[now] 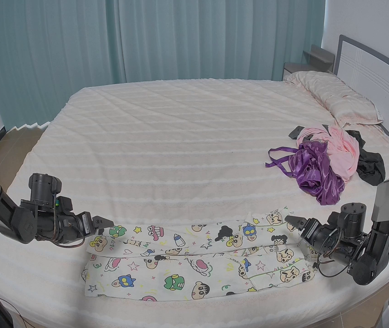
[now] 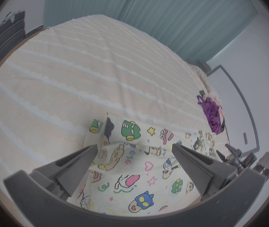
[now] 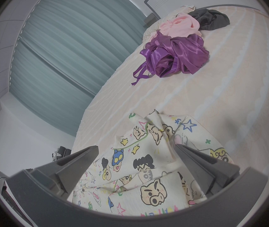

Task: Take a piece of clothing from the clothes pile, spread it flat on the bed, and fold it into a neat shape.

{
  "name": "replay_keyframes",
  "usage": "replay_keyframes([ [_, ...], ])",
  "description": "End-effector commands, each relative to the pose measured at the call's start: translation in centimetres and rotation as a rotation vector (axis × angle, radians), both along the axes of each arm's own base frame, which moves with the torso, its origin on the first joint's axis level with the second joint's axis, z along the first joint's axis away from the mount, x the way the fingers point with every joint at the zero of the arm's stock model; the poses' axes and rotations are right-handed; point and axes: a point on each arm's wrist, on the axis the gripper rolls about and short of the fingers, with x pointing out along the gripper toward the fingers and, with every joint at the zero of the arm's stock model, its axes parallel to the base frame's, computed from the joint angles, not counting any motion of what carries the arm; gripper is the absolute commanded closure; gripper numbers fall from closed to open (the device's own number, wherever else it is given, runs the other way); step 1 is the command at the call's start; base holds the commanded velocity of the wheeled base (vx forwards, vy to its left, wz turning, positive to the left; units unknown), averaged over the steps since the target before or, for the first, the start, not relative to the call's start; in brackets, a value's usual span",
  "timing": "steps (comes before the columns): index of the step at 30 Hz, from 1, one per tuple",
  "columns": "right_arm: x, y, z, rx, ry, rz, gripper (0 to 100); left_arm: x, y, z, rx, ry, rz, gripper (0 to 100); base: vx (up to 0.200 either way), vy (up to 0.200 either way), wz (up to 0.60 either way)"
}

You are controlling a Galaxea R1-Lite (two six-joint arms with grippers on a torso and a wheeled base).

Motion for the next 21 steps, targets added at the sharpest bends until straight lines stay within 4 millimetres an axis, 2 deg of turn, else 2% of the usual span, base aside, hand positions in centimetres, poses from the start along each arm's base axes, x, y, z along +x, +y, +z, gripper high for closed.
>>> replay_keyframes([
  [1,-0.1,0.0,-0.4,-0.004,0.016,0.002,0,-0.2,-0.2,-0.2,0.017,0.015,-0.025,0,0.000,0.000,0.00],
  [6,-0.2,0.1,-0.5,-0.005,0.019,0.007,0,-0.1,-0.2,-0.6,0.020,0.033,-0.025,0,0.000,0.000,0.00],
  [7,-0.2,0.2,-0.4,-0.004,0.019,0.010,0,0.1,-0.2,-1.3,0.024,0.051,-0.025,0,0.000,0.000,0.00],
  [16,-0.2,0.2,-0.4,-0.002,0.018,0.010,0,0.5,-1.0,-2.9,0.022,0.101,-0.055,0,0.000,0.000,0.00],
  [21,-0.2,0.2,-0.5,-0.002,0.021,0.010,0,0.4,-1.4,-3.0,0.023,0.105,-0.069,0,0.000,0.000,0.00],
])
